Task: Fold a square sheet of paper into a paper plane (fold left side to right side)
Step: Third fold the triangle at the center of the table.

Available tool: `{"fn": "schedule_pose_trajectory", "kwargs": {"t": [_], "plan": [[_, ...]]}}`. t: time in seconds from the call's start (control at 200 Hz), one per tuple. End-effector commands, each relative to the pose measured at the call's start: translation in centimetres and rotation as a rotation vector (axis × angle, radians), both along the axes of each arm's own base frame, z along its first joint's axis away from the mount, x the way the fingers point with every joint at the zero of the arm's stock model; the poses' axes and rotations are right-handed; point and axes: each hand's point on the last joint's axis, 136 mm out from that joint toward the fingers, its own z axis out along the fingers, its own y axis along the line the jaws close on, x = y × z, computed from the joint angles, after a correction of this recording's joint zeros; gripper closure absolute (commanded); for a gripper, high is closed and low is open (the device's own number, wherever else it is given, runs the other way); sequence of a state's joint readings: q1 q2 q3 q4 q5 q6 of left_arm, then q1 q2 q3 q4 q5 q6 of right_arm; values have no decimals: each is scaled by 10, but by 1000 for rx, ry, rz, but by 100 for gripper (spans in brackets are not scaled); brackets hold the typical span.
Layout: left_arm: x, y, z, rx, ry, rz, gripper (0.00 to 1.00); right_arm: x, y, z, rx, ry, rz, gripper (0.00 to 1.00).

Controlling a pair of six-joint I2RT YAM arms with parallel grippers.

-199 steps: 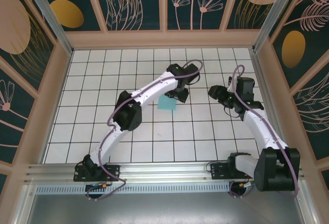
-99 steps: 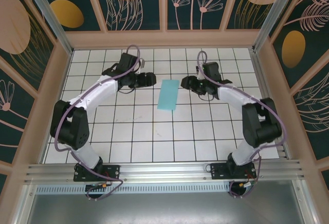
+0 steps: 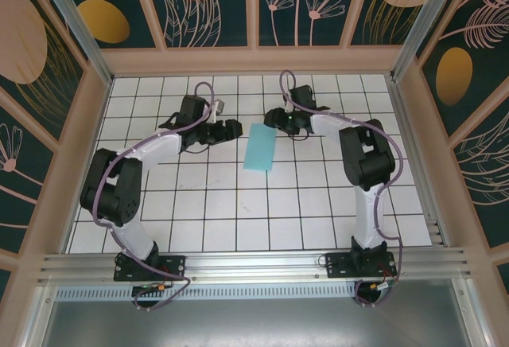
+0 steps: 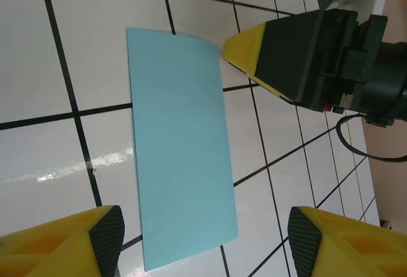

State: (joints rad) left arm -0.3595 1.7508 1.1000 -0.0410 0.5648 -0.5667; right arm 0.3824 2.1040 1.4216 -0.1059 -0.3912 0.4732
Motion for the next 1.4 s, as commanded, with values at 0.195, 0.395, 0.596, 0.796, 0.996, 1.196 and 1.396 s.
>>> {"fn": "schedule_pose_trajectory", "kwargs": {"t": [0.195, 0.395, 0.596, 0.796, 0.996, 1.196, 1.396], "plan": [[0, -7, -24, -45, 54, -28, 32, -2, 6, -16, -31, 30, 49, 44], [-2, -6, -31, -37, 71, -28, 33, 2, -1, 0, -83, -13, 45, 46], [-1, -7, -30, -38, 67, -30, 35, 3, 10, 21, -39, -40, 75, 43], [-1, -7, -33, -38, 78, -30, 37, 3, 20, 2, -22, 1, 87, 46], [-1, -8, -34, -40, 83, -36, 37, 5, 16, -18, -62, 28, 77, 46], [0, -12, -37, -56, 100, -51, 38, 4, 5, -29, -111, 44, 61, 48], [2, -17, -41, -70, 118, -62, 38, -1, -2, -39, -111, 61, 63, 53]]}}
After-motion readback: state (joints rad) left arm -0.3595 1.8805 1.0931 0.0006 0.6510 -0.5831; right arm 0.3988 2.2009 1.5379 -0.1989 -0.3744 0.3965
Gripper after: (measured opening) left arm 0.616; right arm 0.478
